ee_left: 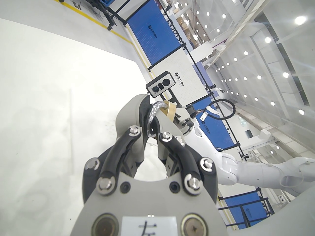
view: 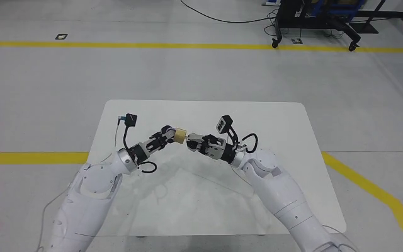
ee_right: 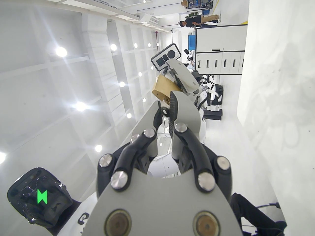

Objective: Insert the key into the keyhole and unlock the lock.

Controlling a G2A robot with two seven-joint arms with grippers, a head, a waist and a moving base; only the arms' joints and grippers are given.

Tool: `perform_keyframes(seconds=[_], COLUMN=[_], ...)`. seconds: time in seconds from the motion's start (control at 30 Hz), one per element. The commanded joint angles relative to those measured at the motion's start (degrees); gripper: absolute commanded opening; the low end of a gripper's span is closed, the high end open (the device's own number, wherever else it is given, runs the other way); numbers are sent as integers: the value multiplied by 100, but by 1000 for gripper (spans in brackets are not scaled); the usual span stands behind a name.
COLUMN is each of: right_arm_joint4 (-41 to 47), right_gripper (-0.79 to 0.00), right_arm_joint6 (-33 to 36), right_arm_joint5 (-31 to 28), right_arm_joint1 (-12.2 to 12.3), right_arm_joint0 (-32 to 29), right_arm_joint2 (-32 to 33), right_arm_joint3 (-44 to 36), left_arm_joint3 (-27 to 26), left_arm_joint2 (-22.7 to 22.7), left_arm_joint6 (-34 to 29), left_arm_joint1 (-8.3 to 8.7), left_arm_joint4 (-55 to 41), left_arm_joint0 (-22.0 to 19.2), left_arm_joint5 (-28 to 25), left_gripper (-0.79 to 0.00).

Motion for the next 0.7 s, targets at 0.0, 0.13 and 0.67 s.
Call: perform_keyframes(seconds=[0.0, 0.13, 0.67], right_arm_joint4=[-34, -70, -50], right_gripper=[-619, -493, -468], right_arm_joint6=[2, -21, 25], right_arm_joint5=[16, 32, 64], right_arm_joint1=[3, 6, 43], right_arm_joint0=[2, 6, -42], right_arm_joint2=[-14, -32, 9], right_arm_joint3=[-6, -19, -106], left_arm_joint3=[1, 17, 189], left_arm_joint2=[0, 7, -8], left_arm_joint6=[-8, -1, 86], left_arm_joint1=[0, -1, -30], left_arm_joint4=[-12, -40, -563], left_arm_joint0=[-1, -10, -111], left_arm_joint5=[10, 115, 771], left_gripper=[-785, -785, -785])
